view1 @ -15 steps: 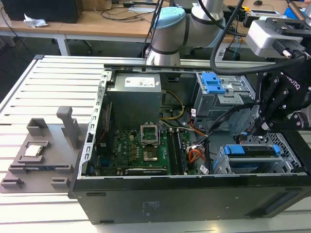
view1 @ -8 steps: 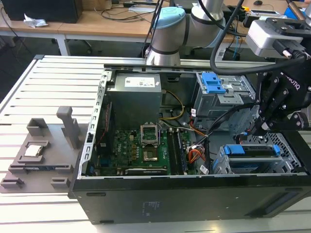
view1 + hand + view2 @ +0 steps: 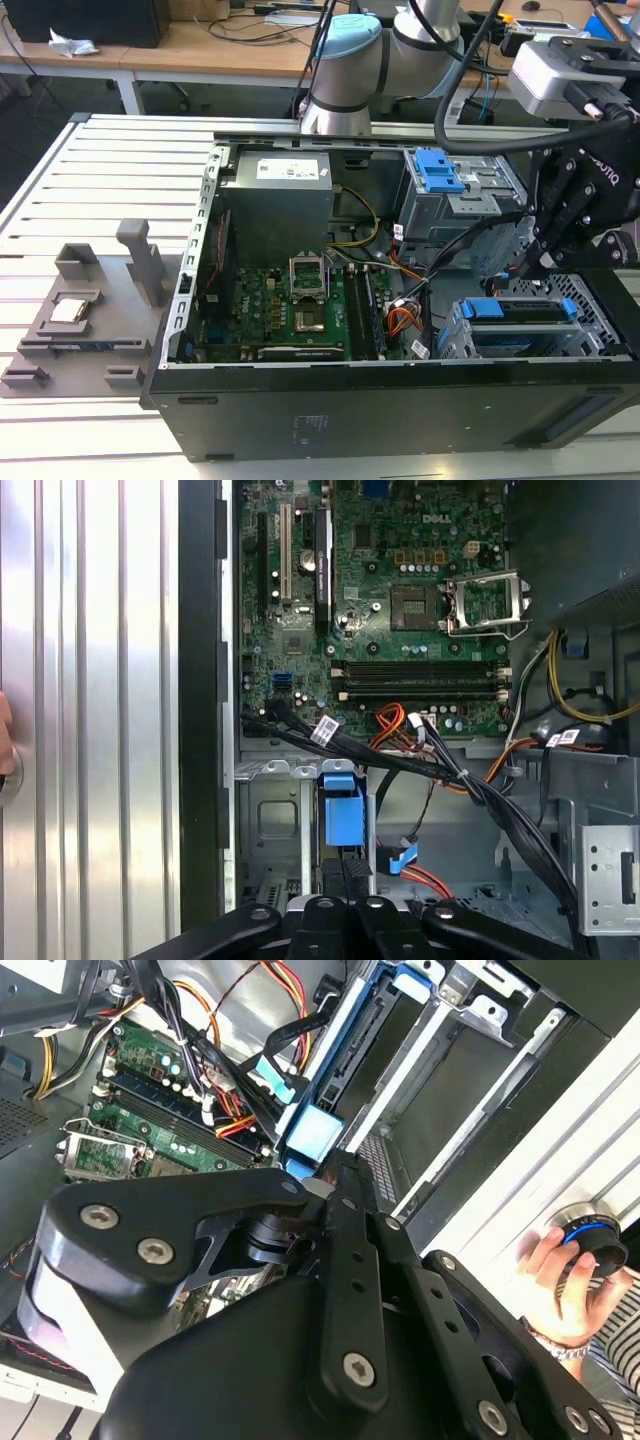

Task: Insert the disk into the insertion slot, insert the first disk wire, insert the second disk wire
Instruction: 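Insert the disk into the insertion slot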

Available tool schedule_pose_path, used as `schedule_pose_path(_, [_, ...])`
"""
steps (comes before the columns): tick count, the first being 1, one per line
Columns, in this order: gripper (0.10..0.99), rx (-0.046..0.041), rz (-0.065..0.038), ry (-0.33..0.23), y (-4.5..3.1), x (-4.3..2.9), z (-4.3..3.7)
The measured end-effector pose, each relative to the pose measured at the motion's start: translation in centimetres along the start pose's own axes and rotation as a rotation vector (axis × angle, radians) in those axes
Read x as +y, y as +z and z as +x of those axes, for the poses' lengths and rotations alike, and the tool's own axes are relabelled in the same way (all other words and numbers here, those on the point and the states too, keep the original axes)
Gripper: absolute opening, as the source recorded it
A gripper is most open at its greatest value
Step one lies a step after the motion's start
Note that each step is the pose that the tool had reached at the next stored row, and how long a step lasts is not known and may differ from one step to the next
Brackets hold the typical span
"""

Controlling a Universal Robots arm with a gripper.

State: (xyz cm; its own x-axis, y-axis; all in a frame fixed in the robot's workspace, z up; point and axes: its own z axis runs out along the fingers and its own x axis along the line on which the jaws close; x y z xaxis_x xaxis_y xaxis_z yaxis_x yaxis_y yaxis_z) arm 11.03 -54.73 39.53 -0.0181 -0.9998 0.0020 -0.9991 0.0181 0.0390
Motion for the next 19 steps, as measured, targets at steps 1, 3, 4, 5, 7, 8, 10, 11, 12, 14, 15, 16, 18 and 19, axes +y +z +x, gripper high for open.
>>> schedule_pose_path(1, [0.106, 0.0, 0.0, 0.0, 0.0, -0.09, 0.0])
schedule_pose_path(3, [0.106, 0.0001, 0.0, 0.0, -0.02, -0.39, -0.01])
schedule_pose_path(4, [0.106, 0.0001, 0.0, 0.0, -0.02, -0.68, -0.01])
schedule_pose_path(5, [0.106, 0.0, 0.0, 0.0, -0.01, -0.92, -0.02])
schedule_pose_path(7, [0.106, 0.0, -0.001, 0.0, 0.02, -1.74, -0.06])
schedule_pose_path(8, [0.106, -0.0001, -0.001, 0.0, 0.04, -2.06, -0.1])
schedule_pose_path(10, [0.106, 0.0002, -0.001, 0.0, 0.33, -2.46, -0.13])
schedule_pose_path(11, [0.106, 0.0001, -0.001, 0.0, 0.61, -2.52, -0.12])
schedule_pose_path(12, [0.106, 0.0001, -0.001, 0.0, 0.84, -2.57, -0.13])
schedule_pose_path(14, [0.106, 0.0002, -0.001, 0.0, 1.35, -2.68, -0.13])
schedule_pose_path(15, [0.106, 0.0001, -0.001, 0.0, 1.46, -2.7, -0.13])
schedule_pose_path(16, [0.106, 0.0001, -0.001, 0.0, 1.62, -2.73, -0.13])
schedule_pose_path(18, [0.106, 0.0002, -0.001, 0.0, 1.88, -2.76, -0.14])
schedule_pose_path(19, [0.106, 0.0001, -0.001, 0.0, 1.96, -2.79, -0.14])
